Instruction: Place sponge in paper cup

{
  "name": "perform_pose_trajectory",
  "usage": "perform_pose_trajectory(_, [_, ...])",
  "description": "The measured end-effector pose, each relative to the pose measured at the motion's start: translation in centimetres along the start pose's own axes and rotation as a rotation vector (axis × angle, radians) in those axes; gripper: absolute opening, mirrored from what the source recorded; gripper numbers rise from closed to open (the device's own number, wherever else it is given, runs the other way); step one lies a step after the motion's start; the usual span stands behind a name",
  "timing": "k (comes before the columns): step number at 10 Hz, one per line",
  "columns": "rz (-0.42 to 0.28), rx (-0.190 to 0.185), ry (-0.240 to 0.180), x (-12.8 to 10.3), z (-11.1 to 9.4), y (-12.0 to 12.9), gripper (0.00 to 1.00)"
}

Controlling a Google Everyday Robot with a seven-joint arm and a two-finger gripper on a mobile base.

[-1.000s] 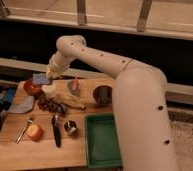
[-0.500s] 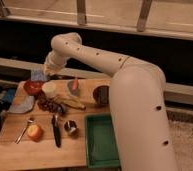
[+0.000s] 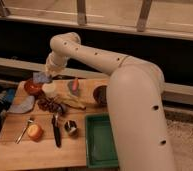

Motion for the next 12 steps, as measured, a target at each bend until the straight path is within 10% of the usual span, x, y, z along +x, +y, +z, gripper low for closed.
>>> perform_pose_trajectory(5, [0.047,0.045,0.025,-0.6,0.9,-3.8,0.0])
perform_pose_trajectory(12, [0.065,-0.062,0.054,0.2,4.2,-2.1,0.0])
